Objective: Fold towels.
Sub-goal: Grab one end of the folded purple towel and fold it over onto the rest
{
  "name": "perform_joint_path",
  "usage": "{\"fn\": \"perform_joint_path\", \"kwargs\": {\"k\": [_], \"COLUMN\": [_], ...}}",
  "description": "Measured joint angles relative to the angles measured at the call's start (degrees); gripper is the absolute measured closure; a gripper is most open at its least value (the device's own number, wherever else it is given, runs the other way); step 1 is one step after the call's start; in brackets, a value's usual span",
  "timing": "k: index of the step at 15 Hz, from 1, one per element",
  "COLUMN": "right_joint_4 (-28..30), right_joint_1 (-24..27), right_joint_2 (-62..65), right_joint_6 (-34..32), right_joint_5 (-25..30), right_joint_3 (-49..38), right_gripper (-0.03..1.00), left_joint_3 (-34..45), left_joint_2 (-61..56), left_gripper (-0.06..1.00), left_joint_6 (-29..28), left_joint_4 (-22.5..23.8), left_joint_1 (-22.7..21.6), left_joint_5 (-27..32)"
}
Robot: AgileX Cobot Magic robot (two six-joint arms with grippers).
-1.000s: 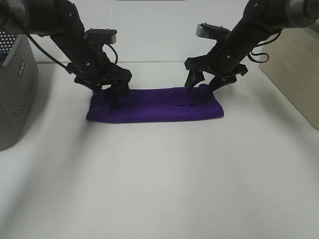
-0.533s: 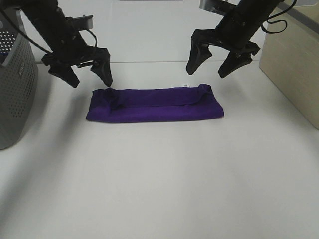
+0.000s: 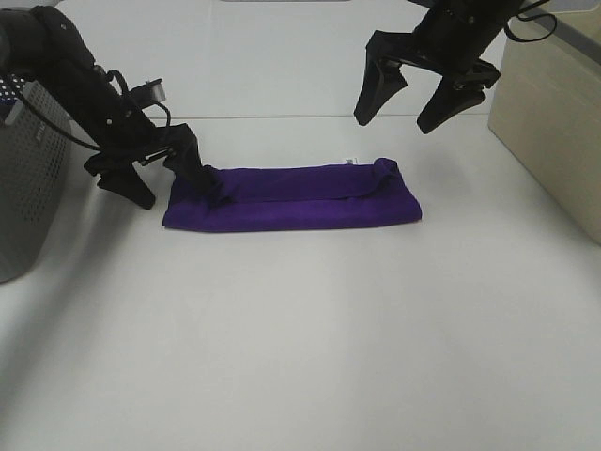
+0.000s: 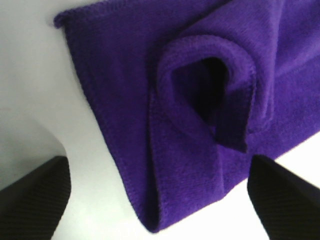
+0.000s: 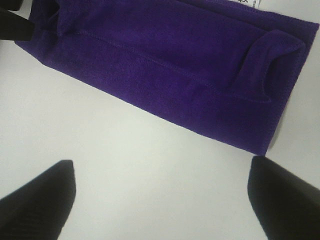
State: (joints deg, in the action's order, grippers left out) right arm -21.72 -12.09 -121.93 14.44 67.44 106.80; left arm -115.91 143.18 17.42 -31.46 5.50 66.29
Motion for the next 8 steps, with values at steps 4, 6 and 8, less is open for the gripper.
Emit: {"fn": "perform_joint_path", "kwargs": {"k": [4,6,8], "right_joint_4": [-0.06,-0.74,-1.89], "right_joint_1": [0.0,0.0,0.0], "right_joint_2": [0.29,0.29,0.29], "right_joint_6": [0.0,0.0,0.0], "right_joint_5": [1.15,1.55,2.06], "right_joint_3": [0.0,0.0,0.0], "right_gripper": [0.06,0.06,0.06], "left_joint_3": [-0.34,-0.74,-1.83], "left_joint_2": [0.57,1.38,2.64], "left_gripper": [0.06,0.06,0.06], "left_joint_6": [0.0,-0.57,-0.92], "left_joint_4": [-0.57,-3.04,-6.93], "left_joint_1": [2.75,5.9,8.77], "left_joint_5": [-0.63,-2.41,-3.72]}}
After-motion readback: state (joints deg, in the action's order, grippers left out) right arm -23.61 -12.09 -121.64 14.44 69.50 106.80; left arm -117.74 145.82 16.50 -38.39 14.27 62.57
